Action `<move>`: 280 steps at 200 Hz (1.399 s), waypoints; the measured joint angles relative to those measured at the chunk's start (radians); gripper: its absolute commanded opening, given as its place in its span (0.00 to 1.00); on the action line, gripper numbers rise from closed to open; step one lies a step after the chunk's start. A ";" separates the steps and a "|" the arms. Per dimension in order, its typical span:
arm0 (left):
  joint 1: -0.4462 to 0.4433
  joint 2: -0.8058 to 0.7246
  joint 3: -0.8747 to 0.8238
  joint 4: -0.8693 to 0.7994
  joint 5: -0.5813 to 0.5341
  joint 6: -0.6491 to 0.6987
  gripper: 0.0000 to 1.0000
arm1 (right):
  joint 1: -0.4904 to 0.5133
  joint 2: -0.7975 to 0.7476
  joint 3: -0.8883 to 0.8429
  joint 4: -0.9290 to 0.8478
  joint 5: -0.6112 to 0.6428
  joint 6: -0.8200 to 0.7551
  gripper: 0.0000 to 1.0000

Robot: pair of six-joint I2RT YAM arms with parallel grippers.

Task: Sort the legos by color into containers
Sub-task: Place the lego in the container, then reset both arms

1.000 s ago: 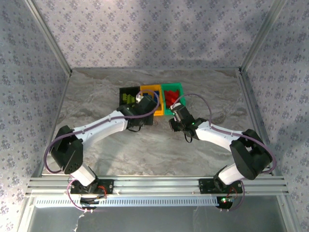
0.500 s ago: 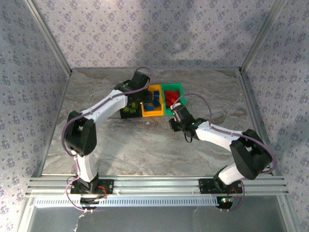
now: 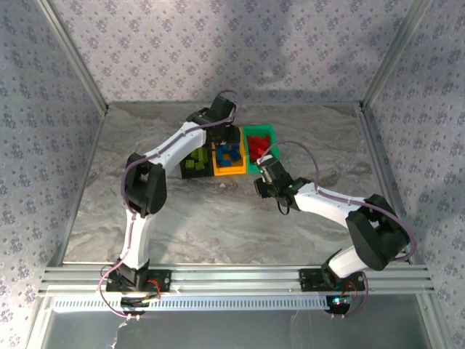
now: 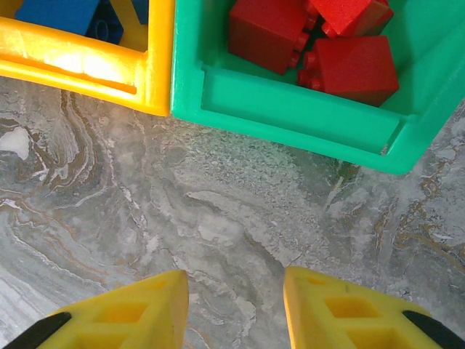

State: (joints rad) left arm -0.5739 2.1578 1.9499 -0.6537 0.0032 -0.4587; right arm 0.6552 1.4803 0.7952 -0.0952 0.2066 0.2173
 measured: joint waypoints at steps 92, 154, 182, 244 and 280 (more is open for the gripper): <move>0.011 0.139 0.135 -0.054 -0.045 0.029 0.64 | 0.002 0.000 0.000 0.003 -0.002 0.000 0.41; -0.006 0.074 0.035 -0.031 -0.074 0.048 0.65 | 0.005 -0.001 -0.002 0.007 0.000 0.000 0.41; -0.042 -0.055 -0.120 0.020 -0.101 0.060 0.65 | 0.006 -0.006 -0.011 0.014 0.005 0.000 0.42; -0.079 -0.443 -0.525 0.182 -0.194 0.066 0.64 | 0.008 -0.135 -0.098 0.055 0.065 0.000 0.42; -0.061 -0.575 -0.734 0.217 -0.284 0.065 0.66 | -0.013 -0.225 -0.150 0.079 0.082 0.011 0.43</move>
State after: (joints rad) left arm -0.6353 1.5829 1.2156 -0.4370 -0.2806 -0.3935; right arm 0.6418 1.2556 0.6449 -0.0162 0.2886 0.2283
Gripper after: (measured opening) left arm 0.656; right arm 0.425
